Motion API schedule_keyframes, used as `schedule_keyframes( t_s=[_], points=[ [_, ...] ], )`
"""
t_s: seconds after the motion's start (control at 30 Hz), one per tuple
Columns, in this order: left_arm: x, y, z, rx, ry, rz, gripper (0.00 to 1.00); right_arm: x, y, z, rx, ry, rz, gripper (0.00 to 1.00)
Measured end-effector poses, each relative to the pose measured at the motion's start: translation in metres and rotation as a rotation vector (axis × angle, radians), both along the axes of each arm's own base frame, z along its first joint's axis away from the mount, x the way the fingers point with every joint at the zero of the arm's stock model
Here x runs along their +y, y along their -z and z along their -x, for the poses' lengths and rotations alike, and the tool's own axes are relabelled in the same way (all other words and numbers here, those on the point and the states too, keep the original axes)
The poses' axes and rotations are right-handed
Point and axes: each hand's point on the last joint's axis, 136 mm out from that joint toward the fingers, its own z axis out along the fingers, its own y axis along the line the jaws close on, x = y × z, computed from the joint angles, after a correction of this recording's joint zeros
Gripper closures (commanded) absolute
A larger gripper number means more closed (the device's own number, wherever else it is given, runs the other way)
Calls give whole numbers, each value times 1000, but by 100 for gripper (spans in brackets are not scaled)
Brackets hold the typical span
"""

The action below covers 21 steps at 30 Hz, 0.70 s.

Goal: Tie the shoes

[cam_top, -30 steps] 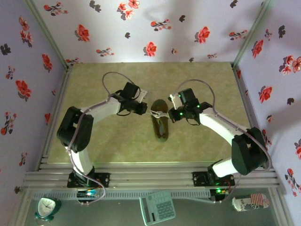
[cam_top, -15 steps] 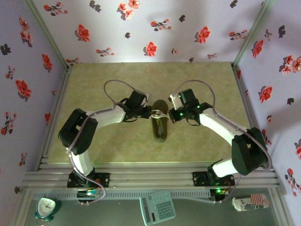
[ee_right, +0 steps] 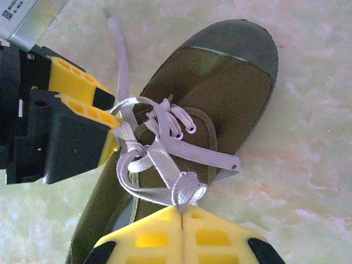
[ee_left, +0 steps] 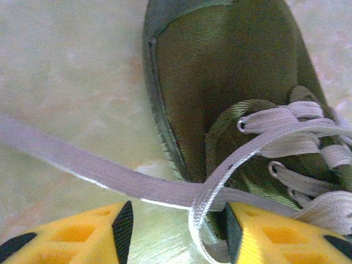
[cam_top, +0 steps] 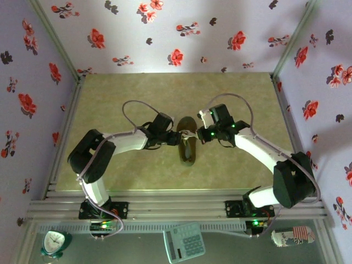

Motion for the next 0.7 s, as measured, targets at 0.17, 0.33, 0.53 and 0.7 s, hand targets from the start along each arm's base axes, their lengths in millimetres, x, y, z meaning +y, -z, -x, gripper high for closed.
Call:
schedule_keyframes(
  t_s=[0.17, 0.33, 0.53, 0.7],
  points=[
    [11, -16, -5, -51, -35, -32, 45, 0, 0, 0, 1, 3, -1, 100],
    [16, -56, -9, -139, -44, -2, 50, 3, 0, 2, 4, -1, -4, 100],
    [12, -69, -9, -127, -37, 7, 79, 8, 0, 5, 14, 15, -7, 100],
    [-17, -77, 1, -93, 107, 98, 71, 11, 1, 7, 20, 56, 4, 100]
  ],
)
